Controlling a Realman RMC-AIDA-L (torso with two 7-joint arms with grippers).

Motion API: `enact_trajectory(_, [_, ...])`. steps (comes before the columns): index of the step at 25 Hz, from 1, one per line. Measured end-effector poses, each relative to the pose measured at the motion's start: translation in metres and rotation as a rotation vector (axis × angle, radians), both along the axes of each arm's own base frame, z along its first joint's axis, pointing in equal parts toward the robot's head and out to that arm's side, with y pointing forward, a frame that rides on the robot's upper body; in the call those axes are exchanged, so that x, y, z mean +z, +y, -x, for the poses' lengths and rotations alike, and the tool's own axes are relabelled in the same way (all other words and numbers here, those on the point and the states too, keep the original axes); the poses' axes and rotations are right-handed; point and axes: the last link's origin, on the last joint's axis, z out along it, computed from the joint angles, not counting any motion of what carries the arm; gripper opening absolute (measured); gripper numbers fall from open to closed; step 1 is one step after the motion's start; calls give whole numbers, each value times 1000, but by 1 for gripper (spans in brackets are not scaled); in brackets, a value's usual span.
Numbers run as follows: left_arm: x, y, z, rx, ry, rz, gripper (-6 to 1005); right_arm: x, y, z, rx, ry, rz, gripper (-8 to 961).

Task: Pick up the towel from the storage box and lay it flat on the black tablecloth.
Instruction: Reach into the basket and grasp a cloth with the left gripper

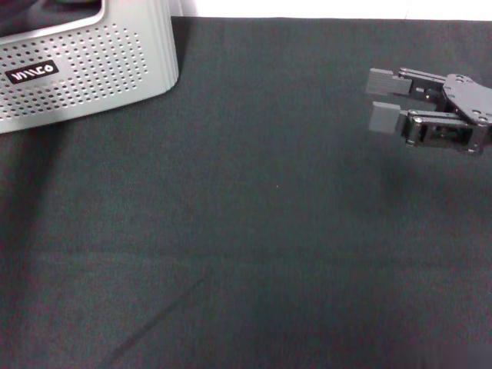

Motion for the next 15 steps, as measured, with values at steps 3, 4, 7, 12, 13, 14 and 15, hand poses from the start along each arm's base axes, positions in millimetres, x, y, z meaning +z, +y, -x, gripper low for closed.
enact_trajectory(3, [-6, 6, 2, 38, 44, -2, 713, 0, 0, 0, 0, 0, 0, 844])
enact_trajectory(4, [-7, 8, 3, 53, 55, -4, 713, 0, 0, 0, 0, -1, 0, 843])
enact_trajectory(7, [-10, 13, 7, 95, 83, -9, 713, 0, 0, 0, 1, -1, -1, 843])
enact_trajectory(12, [-10, 18, 14, 159, 123, -23, 713, 0, 0, 0, 4, -1, -4, 843])
enact_trajectory(13, [-11, 18, 15, 164, 125, -23, 713, 0, 0, 0, 4, -1, -5, 842])
enact_trajectory(14, [-11, 19, 16, 172, 127, -23, 712, 0, 0, 0, 4, 0, -6, 842])
enact_trajectory(15, [-11, 19, 18, 182, 128, -25, 712, 0, 0, 0, 4, 0, -7, 842])
